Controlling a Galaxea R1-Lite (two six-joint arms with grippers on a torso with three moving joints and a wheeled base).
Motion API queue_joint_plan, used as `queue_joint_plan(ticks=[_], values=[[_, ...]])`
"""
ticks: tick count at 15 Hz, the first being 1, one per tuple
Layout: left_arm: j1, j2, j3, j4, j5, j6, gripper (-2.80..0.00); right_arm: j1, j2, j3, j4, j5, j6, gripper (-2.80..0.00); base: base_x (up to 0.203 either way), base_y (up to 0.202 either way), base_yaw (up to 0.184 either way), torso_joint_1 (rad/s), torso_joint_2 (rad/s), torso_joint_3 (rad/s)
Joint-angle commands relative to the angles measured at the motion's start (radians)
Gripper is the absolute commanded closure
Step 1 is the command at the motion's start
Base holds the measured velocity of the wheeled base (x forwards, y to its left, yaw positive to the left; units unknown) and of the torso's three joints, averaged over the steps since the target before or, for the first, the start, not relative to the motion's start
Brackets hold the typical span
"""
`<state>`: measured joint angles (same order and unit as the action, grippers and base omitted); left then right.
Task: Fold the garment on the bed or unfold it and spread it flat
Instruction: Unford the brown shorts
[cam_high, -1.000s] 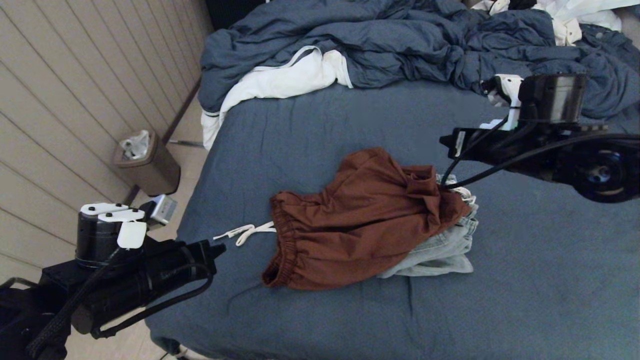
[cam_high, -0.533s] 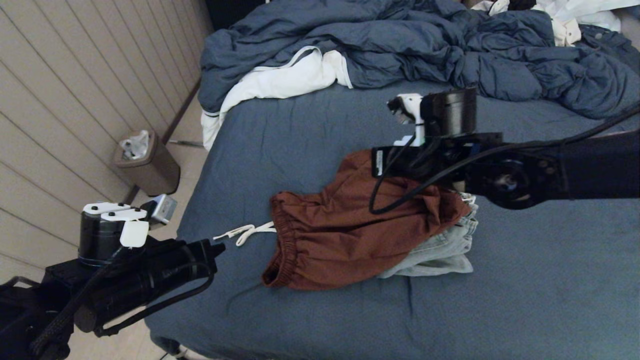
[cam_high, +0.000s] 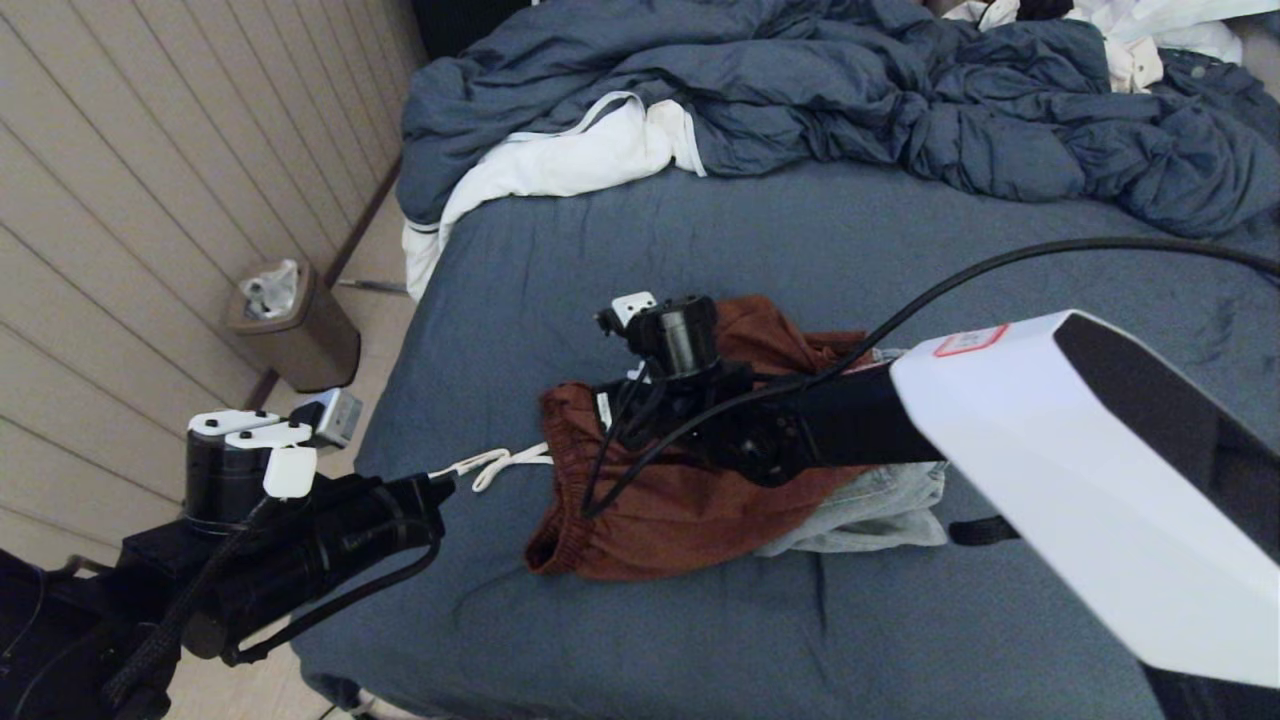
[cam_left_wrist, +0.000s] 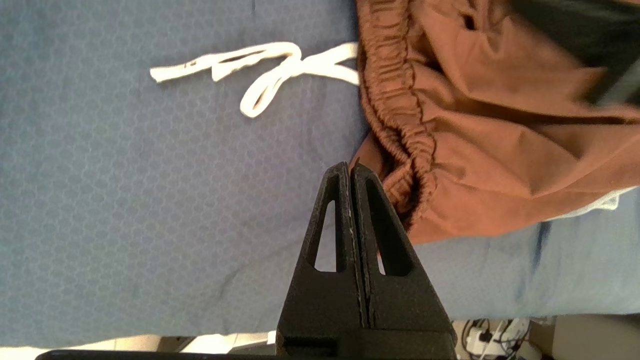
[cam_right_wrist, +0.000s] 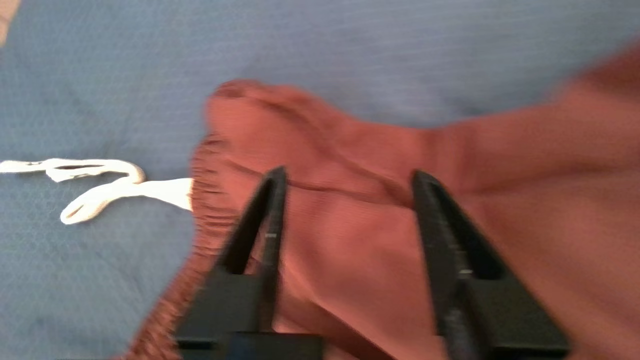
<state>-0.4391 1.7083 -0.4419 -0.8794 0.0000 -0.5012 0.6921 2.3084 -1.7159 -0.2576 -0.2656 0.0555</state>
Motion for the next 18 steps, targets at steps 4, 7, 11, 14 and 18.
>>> queue_joint_plan(ticks=[4,7,11,14,18], values=[[-0.001,-0.006,0.011,-0.007,-0.002,-0.003,0.00,0.067,0.148,-0.078,-0.108,-0.087,-0.025,-2.80,0.000,0.000,0.000,0.000,0.00,0.000],[-0.001,-0.004,0.018,-0.026,0.000,-0.002,0.00,0.082,0.189,-0.116,-0.131,-0.109,-0.037,-2.80,0.000,0.000,0.000,0.000,0.00,0.000],[-0.001,0.005,0.018,-0.032,-0.001,-0.002,0.00,0.077,0.236,-0.153,-0.177,-0.129,-0.078,-2.80,0.000,0.000,0.000,0.000,0.00,0.000],[0.000,0.007,0.015,-0.032,0.000,-0.002,0.00,0.072,0.250,-0.183,-0.143,-0.147,-0.104,0.00,0.000,0.000,0.000,0.000,0.00,0.000],[0.000,0.011,0.015,-0.032,-0.003,-0.002,0.00,0.067,0.248,-0.189,-0.149,-0.152,-0.108,0.00,0.000,0.000,0.000,0.000,0.00,0.000]])
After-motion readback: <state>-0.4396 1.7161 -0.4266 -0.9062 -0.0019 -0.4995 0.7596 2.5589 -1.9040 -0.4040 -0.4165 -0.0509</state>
